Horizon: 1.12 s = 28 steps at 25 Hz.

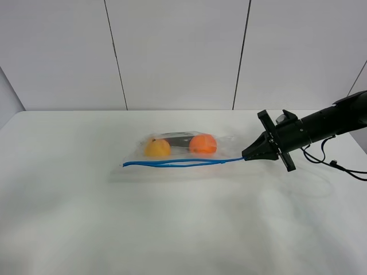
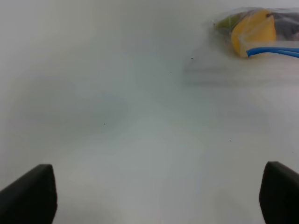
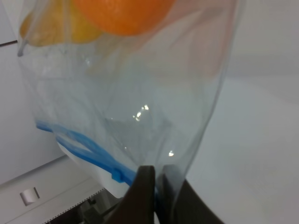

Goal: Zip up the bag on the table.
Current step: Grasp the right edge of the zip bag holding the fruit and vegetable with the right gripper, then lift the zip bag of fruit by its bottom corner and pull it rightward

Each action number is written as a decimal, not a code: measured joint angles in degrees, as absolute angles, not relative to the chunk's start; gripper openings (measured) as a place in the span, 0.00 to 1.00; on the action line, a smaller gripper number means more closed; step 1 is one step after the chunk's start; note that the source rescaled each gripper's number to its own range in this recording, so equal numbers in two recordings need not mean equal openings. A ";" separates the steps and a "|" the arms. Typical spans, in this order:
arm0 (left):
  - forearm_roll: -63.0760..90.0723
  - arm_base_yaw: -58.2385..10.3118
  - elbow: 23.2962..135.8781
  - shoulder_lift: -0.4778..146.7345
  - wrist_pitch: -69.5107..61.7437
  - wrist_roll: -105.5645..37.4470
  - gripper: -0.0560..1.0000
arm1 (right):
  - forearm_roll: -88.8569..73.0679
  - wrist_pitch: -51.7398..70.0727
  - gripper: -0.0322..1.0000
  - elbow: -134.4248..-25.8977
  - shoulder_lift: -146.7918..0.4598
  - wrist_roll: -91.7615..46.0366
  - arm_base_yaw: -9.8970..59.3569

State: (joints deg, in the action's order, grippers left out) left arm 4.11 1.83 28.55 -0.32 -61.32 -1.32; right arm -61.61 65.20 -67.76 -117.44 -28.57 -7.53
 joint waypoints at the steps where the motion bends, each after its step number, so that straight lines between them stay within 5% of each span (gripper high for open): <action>1: 4.11 1.83 28.55 -0.32 -61.32 -1.32 1.00 | -61.61 65.20 0.10 -67.76 -117.44 -28.57 -7.53; 6: 4.11 1.83 28.55 -0.32 -61.32 -1.32 1.00 | -61.65 65.40 0.03 -67.76 -117.44 -28.96 -7.53; 28: 4.11 1.83 28.55 -0.32 -61.32 -1.32 1.00 | -67.64 68.80 0.03 -67.76 -117.49 -32.18 -3.50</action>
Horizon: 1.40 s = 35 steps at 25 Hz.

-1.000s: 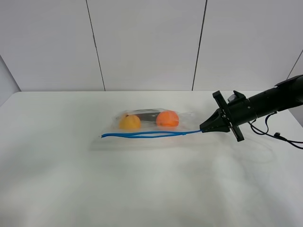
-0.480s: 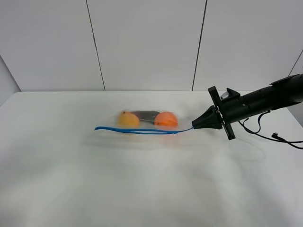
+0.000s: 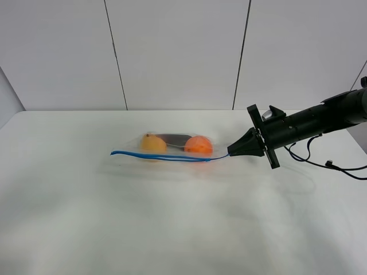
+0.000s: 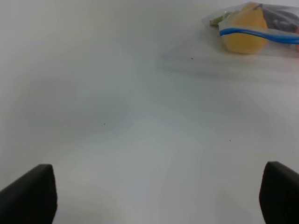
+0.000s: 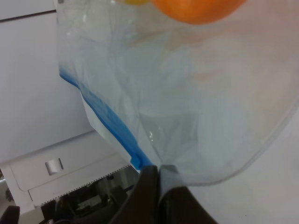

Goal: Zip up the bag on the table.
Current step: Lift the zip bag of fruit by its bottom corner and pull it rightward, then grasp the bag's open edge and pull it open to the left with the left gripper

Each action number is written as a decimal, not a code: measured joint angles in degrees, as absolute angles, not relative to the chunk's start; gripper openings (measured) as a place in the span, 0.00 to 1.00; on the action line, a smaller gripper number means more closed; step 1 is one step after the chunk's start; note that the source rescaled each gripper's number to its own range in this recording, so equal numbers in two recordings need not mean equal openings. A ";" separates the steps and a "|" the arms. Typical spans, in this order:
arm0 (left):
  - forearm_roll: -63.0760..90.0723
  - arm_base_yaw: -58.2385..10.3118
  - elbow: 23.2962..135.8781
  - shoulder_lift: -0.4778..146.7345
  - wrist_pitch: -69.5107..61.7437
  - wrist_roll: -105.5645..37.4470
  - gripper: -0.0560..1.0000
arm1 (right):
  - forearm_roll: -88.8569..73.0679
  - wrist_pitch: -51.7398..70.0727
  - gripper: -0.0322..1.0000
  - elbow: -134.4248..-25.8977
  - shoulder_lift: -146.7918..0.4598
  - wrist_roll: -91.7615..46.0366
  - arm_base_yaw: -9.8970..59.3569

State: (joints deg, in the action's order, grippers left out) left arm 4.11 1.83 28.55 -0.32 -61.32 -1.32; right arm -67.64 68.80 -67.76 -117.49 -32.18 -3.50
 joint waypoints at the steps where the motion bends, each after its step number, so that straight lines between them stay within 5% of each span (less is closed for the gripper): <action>1: 4.11 1.83 28.55 -0.32 -61.32 -1.32 1.00 | -67.64 68.80 0.03 -67.76 -117.49 -32.25 -3.50; 14: 3.98 1.83 29.04 0.23 -60.73 -1.32 1.00 | -67.64 68.70 0.03 -67.76 -117.49 -33.34 -3.50; 22: 3.92 1.83 41.91 21.62 -56.20 -4.76 1.00 | -68.02 68.67 0.03 -67.76 -117.49 -33.63 -3.50; 35: 12.19 1.83 50.76 57.40 -32.74 -67.26 1.00 | -68.91 68.67 0.03 -67.76 -117.49 -33.63 -3.50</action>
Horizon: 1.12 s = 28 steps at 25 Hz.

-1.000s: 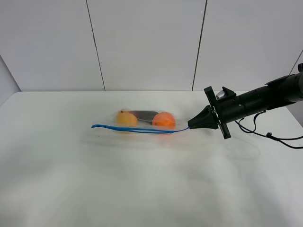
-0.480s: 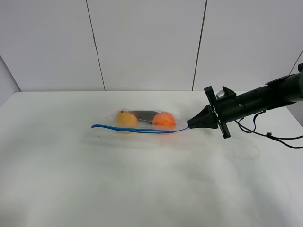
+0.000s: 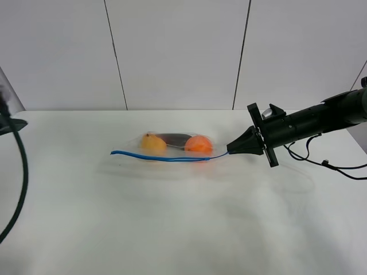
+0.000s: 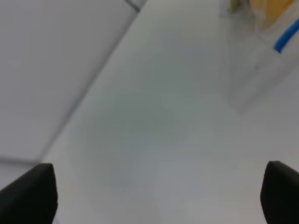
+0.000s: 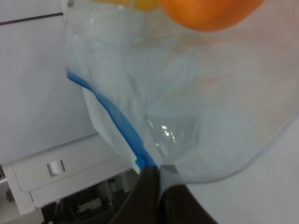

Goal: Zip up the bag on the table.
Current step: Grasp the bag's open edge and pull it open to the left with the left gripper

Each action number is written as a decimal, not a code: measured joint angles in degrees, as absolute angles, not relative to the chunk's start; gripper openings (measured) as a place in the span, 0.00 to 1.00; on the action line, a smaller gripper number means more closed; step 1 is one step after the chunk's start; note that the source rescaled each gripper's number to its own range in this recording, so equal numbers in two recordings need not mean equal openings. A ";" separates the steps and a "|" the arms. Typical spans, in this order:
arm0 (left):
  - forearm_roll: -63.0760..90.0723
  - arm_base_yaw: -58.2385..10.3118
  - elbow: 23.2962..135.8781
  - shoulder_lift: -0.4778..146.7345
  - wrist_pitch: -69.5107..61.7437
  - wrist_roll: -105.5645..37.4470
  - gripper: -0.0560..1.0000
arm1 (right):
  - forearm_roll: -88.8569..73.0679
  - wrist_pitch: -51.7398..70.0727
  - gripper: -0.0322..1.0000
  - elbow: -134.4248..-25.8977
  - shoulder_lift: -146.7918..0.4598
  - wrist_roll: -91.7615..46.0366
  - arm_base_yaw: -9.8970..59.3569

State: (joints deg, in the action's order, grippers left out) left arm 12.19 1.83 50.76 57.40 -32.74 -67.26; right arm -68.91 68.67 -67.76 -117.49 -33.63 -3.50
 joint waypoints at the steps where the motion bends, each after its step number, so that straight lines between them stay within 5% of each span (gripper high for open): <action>1: 14.90 1.74 50.82 59.70 -30.98 -70.20 1.00 | -69.02 68.67 0.03 -67.76 -117.49 -33.63 -3.50; 6: 31.33 -2.15 50.95 69.54 -27.88 -83.33 1.00 | -69.30 68.63 0.03 -67.76 -117.49 -33.63 -3.50; 13: 44.87 -17.78 50.95 79.45 -17.10 -90.37 1.00 | -69.54 68.54 0.03 -67.76 -117.49 -33.63 -3.50; 21: 48.38 -36.73 51.56 90.05 -0.74 -90.48 1.00 | -69.71 67.60 0.03 -67.76 -117.49 -33.65 -3.50; 28: 48.63 -45.49 56.03 101.38 12.36 -90.46 1.00 | -69.71 67.58 0.03 -67.76 -117.49 -33.65 -3.50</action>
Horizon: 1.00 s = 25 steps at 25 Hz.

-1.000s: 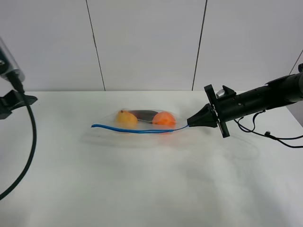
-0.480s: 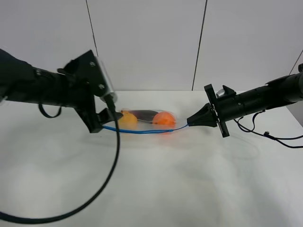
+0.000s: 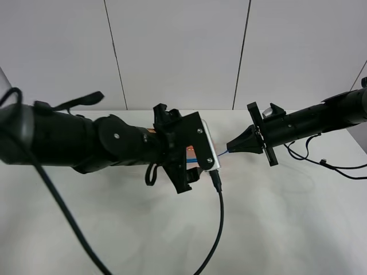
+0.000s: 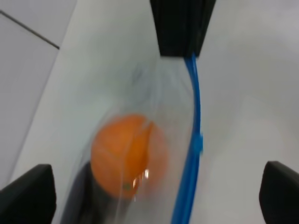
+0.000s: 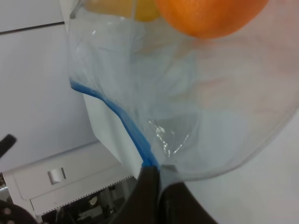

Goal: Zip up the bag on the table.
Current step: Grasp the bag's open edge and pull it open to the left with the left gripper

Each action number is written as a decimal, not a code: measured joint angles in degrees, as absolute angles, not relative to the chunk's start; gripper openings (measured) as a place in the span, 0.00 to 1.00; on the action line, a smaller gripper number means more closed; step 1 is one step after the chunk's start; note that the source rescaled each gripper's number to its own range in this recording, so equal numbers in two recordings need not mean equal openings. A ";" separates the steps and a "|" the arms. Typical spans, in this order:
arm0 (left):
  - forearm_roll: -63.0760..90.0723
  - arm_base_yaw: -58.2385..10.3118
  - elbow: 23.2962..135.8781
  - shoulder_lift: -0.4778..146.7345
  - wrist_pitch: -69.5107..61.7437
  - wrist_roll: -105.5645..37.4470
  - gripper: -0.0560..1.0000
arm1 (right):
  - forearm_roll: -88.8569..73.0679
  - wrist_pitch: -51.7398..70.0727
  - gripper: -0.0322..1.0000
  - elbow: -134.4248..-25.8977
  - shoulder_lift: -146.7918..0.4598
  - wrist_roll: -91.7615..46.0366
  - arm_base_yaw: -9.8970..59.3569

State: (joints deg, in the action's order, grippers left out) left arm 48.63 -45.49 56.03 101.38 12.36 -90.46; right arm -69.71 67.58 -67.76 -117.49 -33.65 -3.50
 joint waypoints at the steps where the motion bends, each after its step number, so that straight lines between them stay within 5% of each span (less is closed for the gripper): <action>1: 48.63 -46.17 57.01 102.85 13.60 -90.46 1.00 | -69.71 67.53 0.03 -67.76 -117.49 -33.65 -3.50; 7: 48.58 -47.13 59.54 110.07 20.25 -90.35 0.98 | -69.71 67.53 0.03 -67.76 -117.49 -33.65 -3.50; 19: 48.58 -47.31 59.60 112.16 21.65 -89.92 0.51 | -69.71 67.42 0.03 -67.76 -117.49 -33.65 -3.50; 25: 47.75 -47.48 59.60 112.16 21.53 -86.08 0.44 | -69.71 67.37 0.03 -67.76 -117.49 -33.65 -3.50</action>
